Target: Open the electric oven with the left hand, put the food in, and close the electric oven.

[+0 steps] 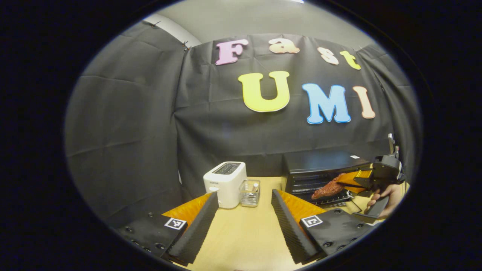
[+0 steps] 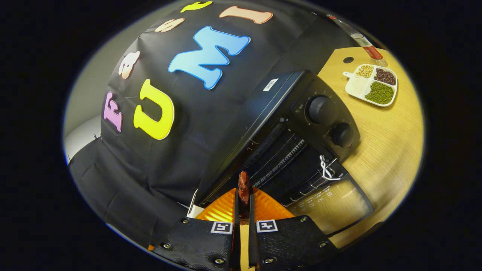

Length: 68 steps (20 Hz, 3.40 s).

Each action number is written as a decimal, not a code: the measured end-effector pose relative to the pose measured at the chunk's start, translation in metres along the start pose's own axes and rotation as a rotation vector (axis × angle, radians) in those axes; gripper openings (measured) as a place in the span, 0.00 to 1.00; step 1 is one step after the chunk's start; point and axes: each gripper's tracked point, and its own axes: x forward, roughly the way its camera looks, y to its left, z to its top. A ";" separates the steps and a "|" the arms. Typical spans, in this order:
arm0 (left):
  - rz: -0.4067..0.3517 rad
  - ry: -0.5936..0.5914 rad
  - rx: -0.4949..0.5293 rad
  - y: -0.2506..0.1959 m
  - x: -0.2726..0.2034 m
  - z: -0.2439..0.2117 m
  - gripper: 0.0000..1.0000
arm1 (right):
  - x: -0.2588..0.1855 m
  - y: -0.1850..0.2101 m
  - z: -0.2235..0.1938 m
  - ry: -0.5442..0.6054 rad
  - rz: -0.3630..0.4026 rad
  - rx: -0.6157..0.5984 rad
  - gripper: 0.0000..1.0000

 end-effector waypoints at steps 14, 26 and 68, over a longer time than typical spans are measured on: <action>0.051 0.045 0.018 0.022 0.002 -0.016 0.95 | 0.042 -0.026 0.018 -0.082 -0.070 -0.060 0.12; 0.033 0.034 0.031 0.006 -0.001 -0.015 0.95 | 0.024 -0.040 0.032 -0.099 -0.164 -0.226 0.97; -0.453 0.521 0.004 -0.273 0.012 -0.203 1.00 | -0.311 -0.043 0.162 -0.417 -0.365 -0.782 0.98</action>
